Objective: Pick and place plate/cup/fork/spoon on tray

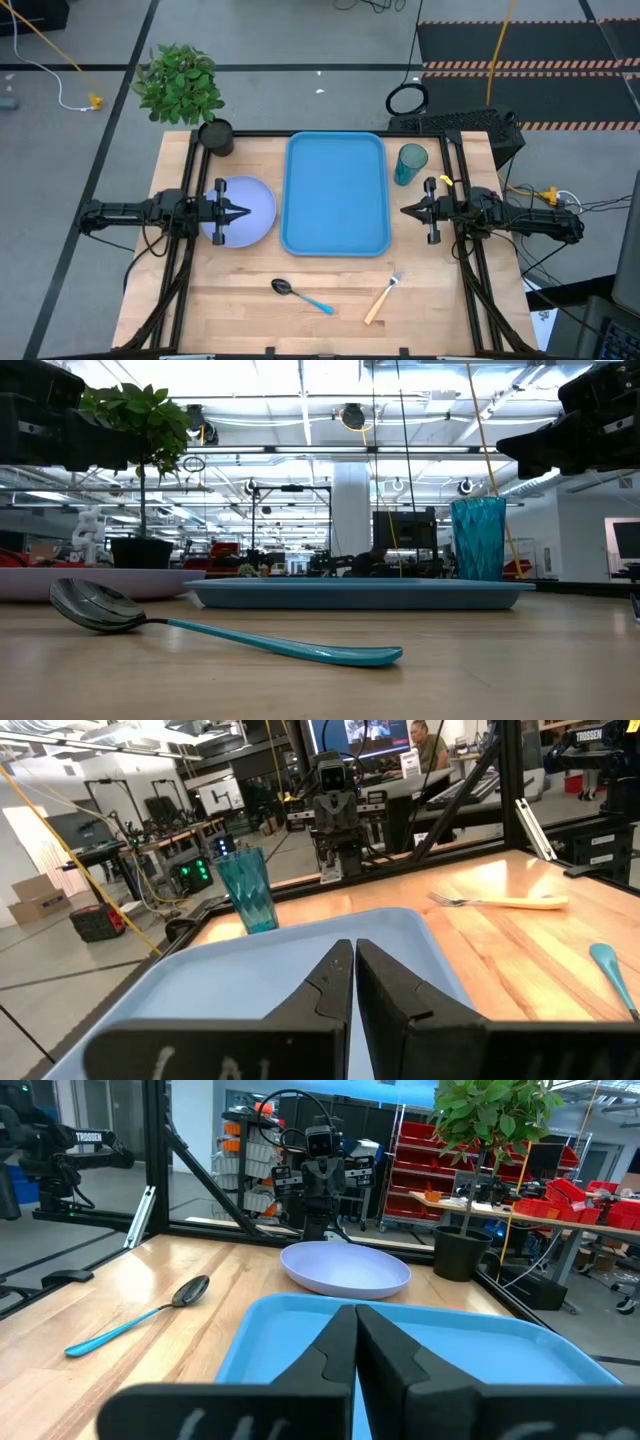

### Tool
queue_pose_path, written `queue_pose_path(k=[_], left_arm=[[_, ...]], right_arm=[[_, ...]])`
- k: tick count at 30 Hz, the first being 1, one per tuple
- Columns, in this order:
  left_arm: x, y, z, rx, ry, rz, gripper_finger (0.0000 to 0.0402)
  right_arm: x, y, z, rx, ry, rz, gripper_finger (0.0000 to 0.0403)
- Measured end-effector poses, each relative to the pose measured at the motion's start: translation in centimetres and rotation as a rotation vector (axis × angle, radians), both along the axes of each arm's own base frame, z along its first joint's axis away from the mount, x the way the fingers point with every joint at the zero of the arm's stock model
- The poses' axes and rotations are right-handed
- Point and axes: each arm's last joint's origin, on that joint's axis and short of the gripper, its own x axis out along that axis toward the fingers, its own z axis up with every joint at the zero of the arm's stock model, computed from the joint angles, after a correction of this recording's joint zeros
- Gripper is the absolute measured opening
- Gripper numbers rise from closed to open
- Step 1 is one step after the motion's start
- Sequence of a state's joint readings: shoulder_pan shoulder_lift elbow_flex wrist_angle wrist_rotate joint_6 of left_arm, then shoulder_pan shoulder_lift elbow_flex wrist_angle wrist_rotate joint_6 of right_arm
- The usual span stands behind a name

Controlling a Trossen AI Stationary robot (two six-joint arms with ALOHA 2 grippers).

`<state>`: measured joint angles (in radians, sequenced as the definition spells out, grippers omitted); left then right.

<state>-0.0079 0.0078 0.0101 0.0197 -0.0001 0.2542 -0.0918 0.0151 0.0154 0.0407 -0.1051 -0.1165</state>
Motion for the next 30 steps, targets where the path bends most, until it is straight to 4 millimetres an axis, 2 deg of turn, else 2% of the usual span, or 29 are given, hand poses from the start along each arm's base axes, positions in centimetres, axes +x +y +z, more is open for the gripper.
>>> queue_pose_path(k=[13, 16, 20, 24, 30], left_arm=[[0.0, 0.0, 0.0, 0.000, 0.000, 0.000, 0.0021], [0.0, 0.0, 0.0, 0.000, 0.000, -0.001, 0.0021], [0.0, 0.0, 0.0, 0.000, 0.000, 0.000, 0.0021], [0.0, 0.0, 0.0, 0.000, 0.000, 0.000, 0.0021], [0.0, 0.0, 0.0, 0.008, -0.005, 0.000, 0.0021]], right_arm=[[0.0, 0.0, 0.4, -0.011, -0.040, -0.003, 0.0000], [-0.1, -0.1, 1.3, -0.036, -0.127, -0.055, 0.0000], [-0.2, -0.3, 1.4, -0.089, -0.119, -0.116, 0.0000], [-0.7, -0.3, 4.3, -0.131, -0.196, -0.134, 0.0000], [-1.3, -0.5, 9.2, -0.127, -0.181, -0.225, 0.0000]])
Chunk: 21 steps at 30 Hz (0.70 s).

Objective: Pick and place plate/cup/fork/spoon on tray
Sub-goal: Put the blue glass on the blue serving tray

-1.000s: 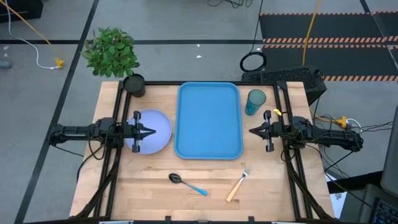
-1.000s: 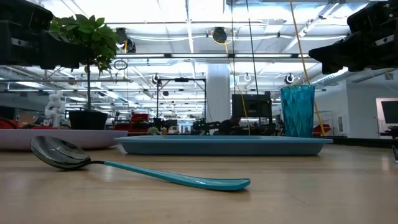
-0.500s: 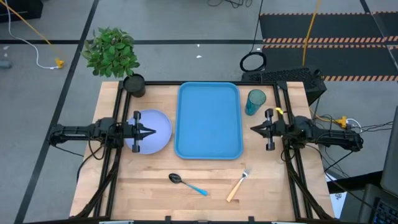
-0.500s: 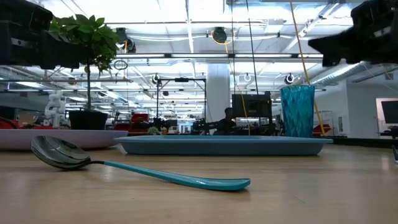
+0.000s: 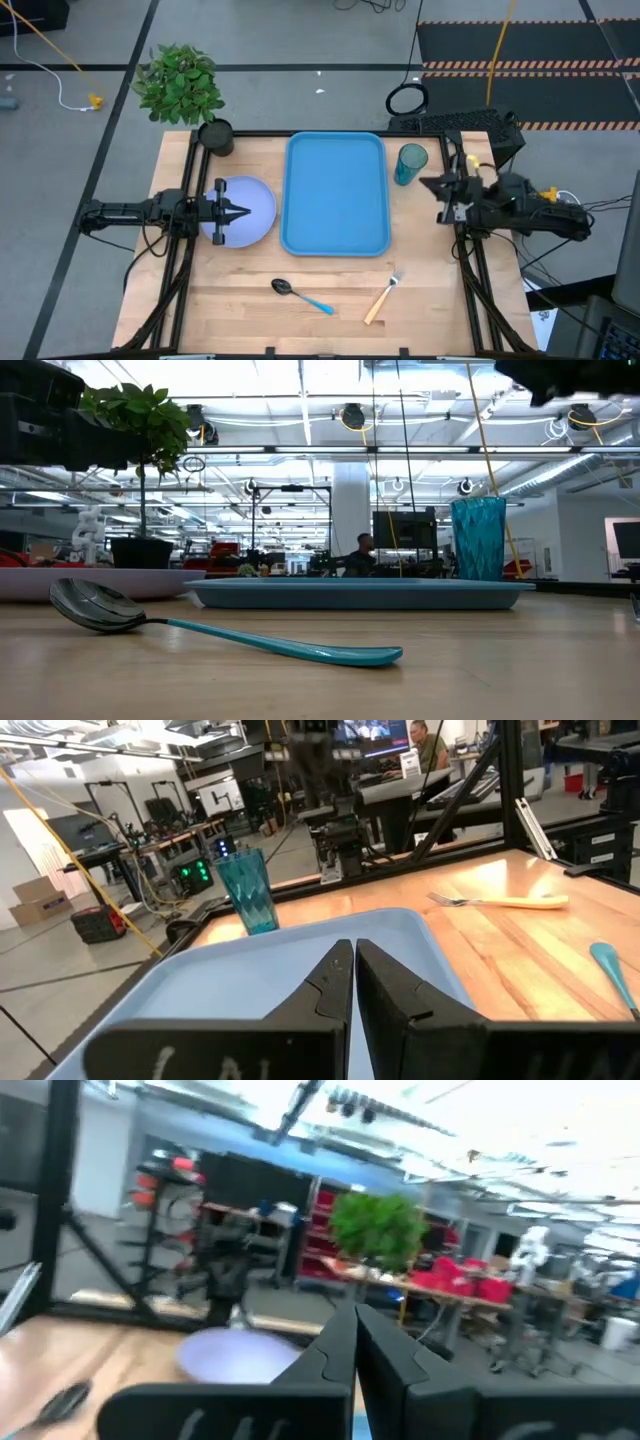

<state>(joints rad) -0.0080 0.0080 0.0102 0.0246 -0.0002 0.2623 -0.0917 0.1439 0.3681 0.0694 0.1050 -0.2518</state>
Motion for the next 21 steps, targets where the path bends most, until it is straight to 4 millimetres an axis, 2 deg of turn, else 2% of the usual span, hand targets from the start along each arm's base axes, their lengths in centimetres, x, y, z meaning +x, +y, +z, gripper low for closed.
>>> queue_pose_path(k=[7, 10, 16, 21], left_arm=[[0.0, 0.0, 0.0, -0.005, -0.004, 0.000, 0.0021], [0.0, 0.0, 0.0, -0.005, -0.004, 0.000, 0.0021], [0.0, 0.0, 0.3, -0.002, -0.029, 0.000, 0.0021], [0.0, 0.0, 0.7, -0.014, -0.068, 0.000, 0.0021]], right_arm=[[0.5, -0.4, 6.1, 0.004, 0.056, -0.116, 0.0000], [1.2, -0.6, 8.1, 0.004, 0.118, -0.175, 0.0000], [3.3, -1.1, 11.4, -0.003, 0.288, -0.298, 0.0000], [5.6, -1.5, 12.6, 0.013, 0.468, -0.346, 0.0000]])
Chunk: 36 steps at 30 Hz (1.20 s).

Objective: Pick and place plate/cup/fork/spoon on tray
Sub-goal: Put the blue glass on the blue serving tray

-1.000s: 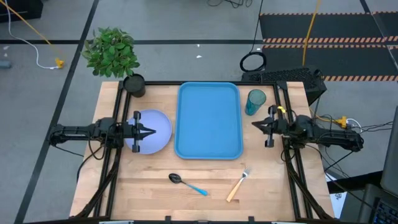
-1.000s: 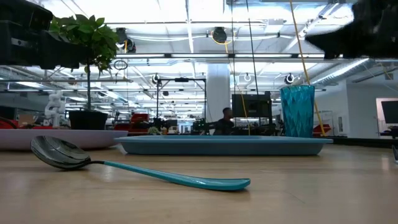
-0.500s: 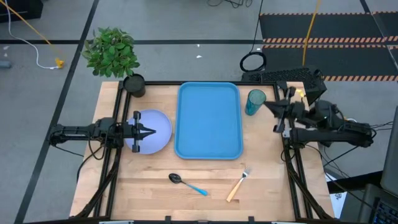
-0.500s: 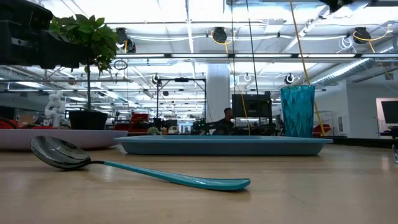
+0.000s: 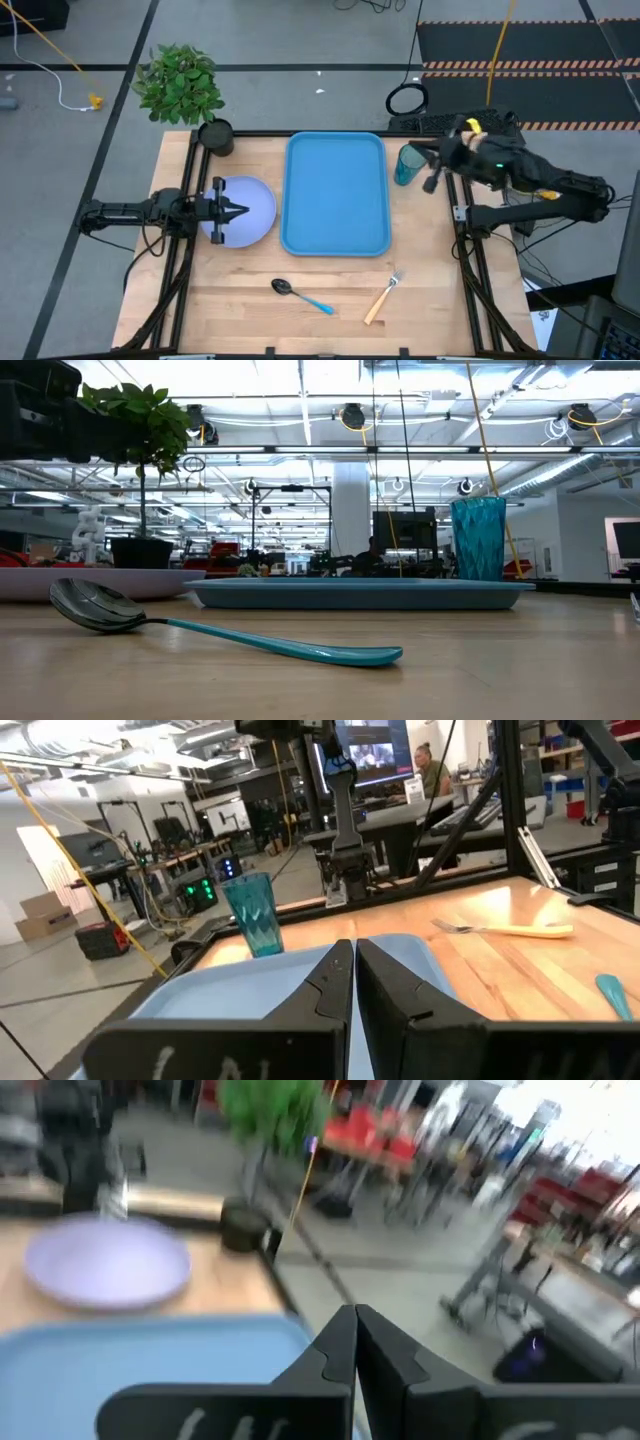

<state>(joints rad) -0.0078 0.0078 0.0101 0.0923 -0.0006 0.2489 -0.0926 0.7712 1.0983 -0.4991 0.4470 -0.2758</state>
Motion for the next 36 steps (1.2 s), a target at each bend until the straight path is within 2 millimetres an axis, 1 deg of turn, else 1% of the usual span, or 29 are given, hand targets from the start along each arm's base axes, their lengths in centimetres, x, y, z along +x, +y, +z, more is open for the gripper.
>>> queue_pose_path(k=[4, 7, 11, 14, 18, 22, 25, 30, 36], left_arm=[[0.0, 0.0, 0.1, 0.001, -0.010, 0.000, 0.0021], [0.0, 0.0, 0.1, 0.005, -0.010, 0.001, 0.0021], [0.0, 0.0, 0.1, 0.007, -0.014, 0.001, 0.0021], [0.0, 0.0, 0.1, -0.009, -0.013, -0.001, 0.0021], [0.0, 0.0, 0.1, -0.024, -0.013, -0.002, 0.0021], [0.0, 0.0, 0.1, -0.024, -0.012, -0.002, 0.0021], [0.0, 0.0, 0.1, -0.025, -0.009, -0.002, 0.0021], [0.0, 0.0, 0.1, -0.025, -0.008, -0.002, 0.0021], [0.0, 0.0, 0.1, -0.026, -0.007, -0.003, 0.0021]], right_arm=[[1.7, -0.5, 0.0, 0.066, 0.103, -0.041, 0.0000], [2.6, -1.2, 0.0, 0.110, 0.174, -0.090, 0.0000], [3.4, -2.5, -0.8, 0.174, 0.313, -0.179, 0.0000], [3.5, -3.7, -1.7, 0.241, 0.420, -0.241, 0.0000], [3.7, -5.0, -3.3, 0.367, 0.549, -0.240, 0.0000], [4.0, -6.0, -4.5, 0.445, 0.642, -0.233, 0.0000], [4.3, -6.7, -5.0, 0.480, 0.669, -0.223, 0.0003], [4.3, -7.4, -5.5, 0.556, 0.691, -0.182, 0.0030], [4.2, -7.7, -5.8, 0.563, 0.721, -0.188, 0.0080]])
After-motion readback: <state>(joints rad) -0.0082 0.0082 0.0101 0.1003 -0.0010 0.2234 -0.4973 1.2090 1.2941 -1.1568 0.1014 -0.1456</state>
